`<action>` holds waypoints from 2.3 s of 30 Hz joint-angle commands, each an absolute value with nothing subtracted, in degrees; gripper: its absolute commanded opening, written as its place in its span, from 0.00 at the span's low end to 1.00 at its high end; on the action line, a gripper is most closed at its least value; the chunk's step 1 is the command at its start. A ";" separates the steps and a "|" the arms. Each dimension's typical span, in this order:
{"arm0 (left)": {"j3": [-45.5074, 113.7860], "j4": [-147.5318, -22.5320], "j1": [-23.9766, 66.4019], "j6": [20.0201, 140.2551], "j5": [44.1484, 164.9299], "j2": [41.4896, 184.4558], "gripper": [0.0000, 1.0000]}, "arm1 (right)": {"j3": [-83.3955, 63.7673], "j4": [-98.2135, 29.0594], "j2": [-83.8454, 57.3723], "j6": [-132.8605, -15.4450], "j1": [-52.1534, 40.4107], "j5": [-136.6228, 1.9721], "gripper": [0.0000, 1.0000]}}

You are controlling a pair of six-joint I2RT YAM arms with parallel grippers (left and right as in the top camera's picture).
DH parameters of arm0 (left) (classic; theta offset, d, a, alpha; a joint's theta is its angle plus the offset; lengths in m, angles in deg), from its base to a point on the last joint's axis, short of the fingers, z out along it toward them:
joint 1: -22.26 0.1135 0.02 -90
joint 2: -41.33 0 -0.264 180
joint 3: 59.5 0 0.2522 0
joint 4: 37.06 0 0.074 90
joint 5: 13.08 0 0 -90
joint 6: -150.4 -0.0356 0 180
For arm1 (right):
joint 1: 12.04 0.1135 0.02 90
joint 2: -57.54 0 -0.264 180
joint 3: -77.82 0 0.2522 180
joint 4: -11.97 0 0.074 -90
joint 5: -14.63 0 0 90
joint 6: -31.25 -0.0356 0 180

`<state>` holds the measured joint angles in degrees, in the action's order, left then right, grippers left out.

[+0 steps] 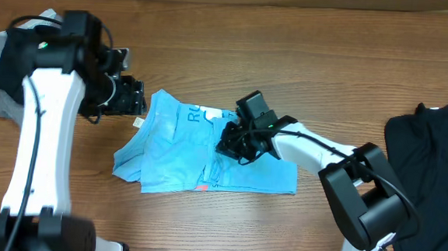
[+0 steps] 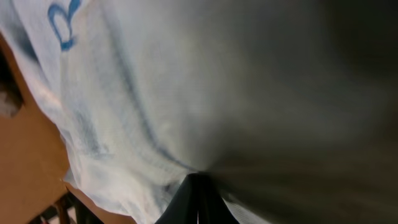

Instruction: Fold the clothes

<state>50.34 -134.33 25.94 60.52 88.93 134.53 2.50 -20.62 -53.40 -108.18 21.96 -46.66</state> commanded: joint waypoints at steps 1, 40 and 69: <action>51.67 -134.83 27.19 61.24 89.85 132.24 0.79 | 2.17 -20.84 -53.05 -103.90 22.73 -44.56 0.04; 29.20 -112.21 30.53 45.51 102.29 159.08 1.00 | 2.11 -43.02 -15.54 -85.28 14.51 -51.38 0.43; 16.39 -100.34 23.30 47.76 109.33 159.08 0.35 | 2.11 -45.69 -15.54 -85.28 14.51 -54.81 0.43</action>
<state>19.89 -100.12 24.81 48.24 111.75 154.14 2.57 -45.25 -16.61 -85.69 14.66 -52.74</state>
